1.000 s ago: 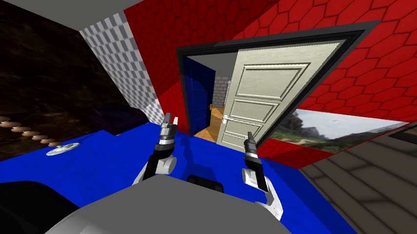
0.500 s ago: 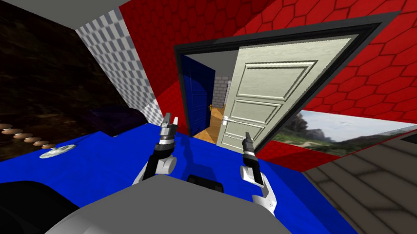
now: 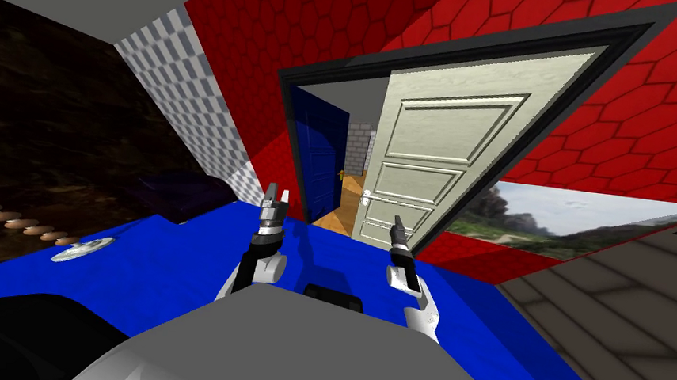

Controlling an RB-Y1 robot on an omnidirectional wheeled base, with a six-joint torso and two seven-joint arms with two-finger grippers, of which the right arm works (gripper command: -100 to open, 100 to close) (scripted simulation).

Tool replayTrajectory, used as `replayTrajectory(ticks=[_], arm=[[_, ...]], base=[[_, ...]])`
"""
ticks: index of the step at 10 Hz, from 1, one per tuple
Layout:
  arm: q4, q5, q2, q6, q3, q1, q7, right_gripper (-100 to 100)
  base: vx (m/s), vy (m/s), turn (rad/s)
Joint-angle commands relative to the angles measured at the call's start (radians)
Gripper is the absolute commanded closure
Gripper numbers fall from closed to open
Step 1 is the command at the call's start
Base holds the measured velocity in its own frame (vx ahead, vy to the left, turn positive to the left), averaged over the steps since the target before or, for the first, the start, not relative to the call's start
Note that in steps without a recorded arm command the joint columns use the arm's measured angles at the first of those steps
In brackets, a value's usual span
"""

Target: Push the door open

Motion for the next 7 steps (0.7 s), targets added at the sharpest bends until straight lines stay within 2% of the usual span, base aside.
replayTrajectory(ticks=[1, 7], arm=[[0.032, -0.004, 0.002, 0.008, -0.004, -0.018, -0.002, -100], [0.157, -0.015, 0.020, 0.029, -0.020, -0.091, -0.003, -100]], base=[[0.092, -0.005, 0.005], [0.102, -0.003, 0.001]])
